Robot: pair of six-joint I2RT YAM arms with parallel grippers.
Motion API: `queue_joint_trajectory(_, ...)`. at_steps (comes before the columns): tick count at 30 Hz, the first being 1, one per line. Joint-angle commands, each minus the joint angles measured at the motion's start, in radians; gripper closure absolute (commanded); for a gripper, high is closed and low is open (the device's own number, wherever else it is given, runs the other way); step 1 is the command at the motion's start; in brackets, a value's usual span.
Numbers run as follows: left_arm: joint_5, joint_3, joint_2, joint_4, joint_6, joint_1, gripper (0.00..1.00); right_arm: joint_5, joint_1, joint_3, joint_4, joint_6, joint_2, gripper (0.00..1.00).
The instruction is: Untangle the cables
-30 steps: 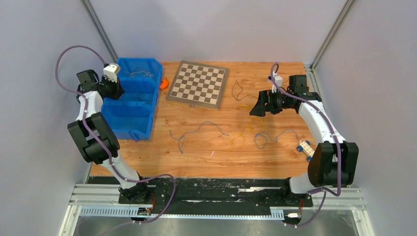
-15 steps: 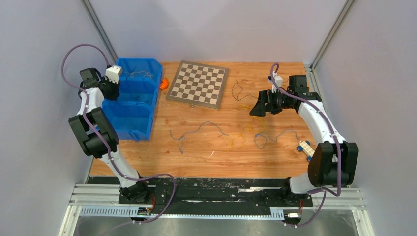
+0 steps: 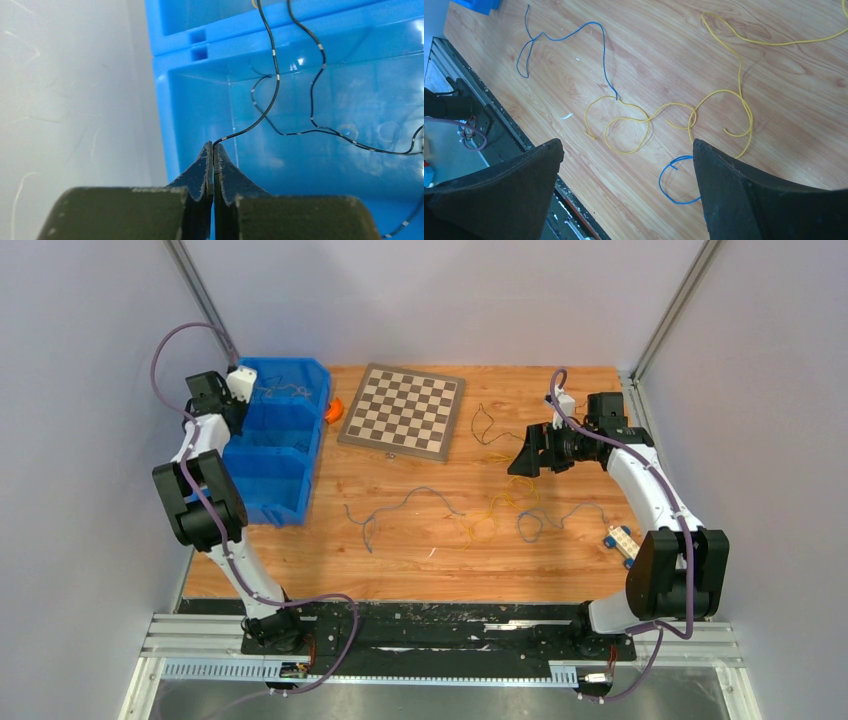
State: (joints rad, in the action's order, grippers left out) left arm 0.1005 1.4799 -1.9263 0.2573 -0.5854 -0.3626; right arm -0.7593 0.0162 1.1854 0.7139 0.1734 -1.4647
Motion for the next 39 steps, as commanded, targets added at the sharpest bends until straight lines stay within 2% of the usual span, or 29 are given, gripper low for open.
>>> queue_joint_trajectory(1,-0.004,-0.047,0.046,-0.132,-0.037,-0.008,1.00,-0.012,-0.004,0.018,-0.012,-0.005,-0.001,0.00)
queue_joint_trajectory(6,0.181,-0.144,0.148,-0.143,-0.109,-0.010,1.00,-0.011,-0.004,0.010,-0.012,-0.002,0.009,0.00)
queue_joint_trajectory(11,0.316,-0.038,0.164,0.151,-0.176,-0.017,1.00,-0.008,-0.005,0.005,-0.012,0.000,0.024,0.00)
queue_joint_trajectory(15,0.386,-0.003,0.185,0.300,-0.275,-0.042,1.00,-0.007,-0.005,0.001,-0.012,0.003,0.032,0.00)
queue_joint_trajectory(18,0.396,-0.007,0.206,0.362,-0.358,-0.063,1.00,-0.009,-0.005,-0.001,-0.013,0.005,0.034,0.00)
queue_joint_trajectory(23,0.308,0.018,0.180,0.449,-0.514,-0.070,1.00,-0.012,-0.005,-0.002,-0.012,0.005,0.037,0.00)
queue_joint_trajectory(26,0.301,0.023,0.184,0.508,-0.594,-0.083,1.00,-0.008,-0.005,-0.003,-0.011,0.006,0.042,0.00)
queue_joint_trajectory(34,0.416,-0.071,0.288,0.523,-0.799,-0.121,1.00,-0.018,-0.005,0.000,-0.014,0.003,0.029,0.00)
queue_joint_trajectory(39,0.416,-0.151,0.353,0.495,-0.877,-0.125,1.00,-0.018,-0.005,0.003,-0.012,0.002,0.029,0.00)
